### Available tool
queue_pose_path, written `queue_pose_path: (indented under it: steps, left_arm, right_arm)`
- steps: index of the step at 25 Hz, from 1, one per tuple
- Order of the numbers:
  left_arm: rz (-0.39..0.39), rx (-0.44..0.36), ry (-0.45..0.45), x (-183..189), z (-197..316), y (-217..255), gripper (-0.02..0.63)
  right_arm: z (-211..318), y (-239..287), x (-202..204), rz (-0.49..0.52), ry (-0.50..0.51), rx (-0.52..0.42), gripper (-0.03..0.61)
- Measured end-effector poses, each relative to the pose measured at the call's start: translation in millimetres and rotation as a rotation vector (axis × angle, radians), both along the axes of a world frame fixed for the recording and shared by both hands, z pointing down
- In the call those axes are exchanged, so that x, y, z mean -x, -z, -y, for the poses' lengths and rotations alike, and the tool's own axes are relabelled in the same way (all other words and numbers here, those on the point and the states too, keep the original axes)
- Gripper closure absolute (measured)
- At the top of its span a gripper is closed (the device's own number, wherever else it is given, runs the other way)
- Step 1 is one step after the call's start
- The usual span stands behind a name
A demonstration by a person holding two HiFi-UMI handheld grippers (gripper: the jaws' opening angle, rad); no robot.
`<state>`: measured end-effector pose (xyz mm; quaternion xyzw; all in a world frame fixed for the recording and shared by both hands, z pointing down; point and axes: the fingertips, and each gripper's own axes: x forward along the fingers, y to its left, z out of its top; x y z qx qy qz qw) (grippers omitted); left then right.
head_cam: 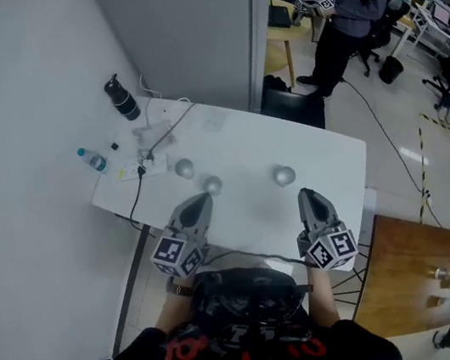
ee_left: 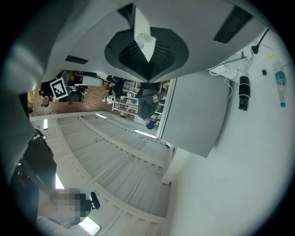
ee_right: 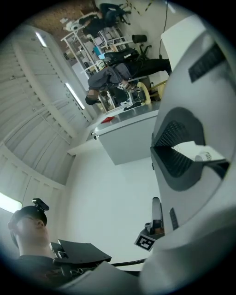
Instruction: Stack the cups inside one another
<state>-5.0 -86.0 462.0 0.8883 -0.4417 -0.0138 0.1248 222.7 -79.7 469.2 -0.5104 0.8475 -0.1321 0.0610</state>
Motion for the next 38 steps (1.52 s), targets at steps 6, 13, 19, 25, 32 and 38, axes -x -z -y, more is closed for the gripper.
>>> queue_pose_path:
  steps: [6, 13, 19, 25, 32, 38]
  left_arm:
    - [0.004, 0.0, -0.12, 37, 39, -6, 0.618]
    - [-0.014, 0.046, -0.241, 59, 60, -23, 0.618]
    - [-0.056, 0.075, -0.249, 56, 70, -33, 0.618]
    - [-0.032, 0.07, -0.232, 48, 68, -28, 0.618]
    - [0.01, 0.068, -0.142, 65, 62, -27, 0.618]
    - [0.018, 0.084, -0.054, 91, 54, -31, 0.618]
  right_arm:
    - [21, -8, 55, -0.059, -0.066, 0.002, 0.574]
    - [10, -9, 84, 0.011, -0.212, -0.021, 0.572]
    - [15, -44, 79, -0.076, -0.24, 0.071, 0.492]
    - [52, -151, 28, -0.198, -0.291, 0.272, 0.175]
    - [110, -268, -29, -0.334, -0.285, 0.475, 0.118]
    - [133, -313, -39, -0.485, -0.254, 0.587, 0.12]
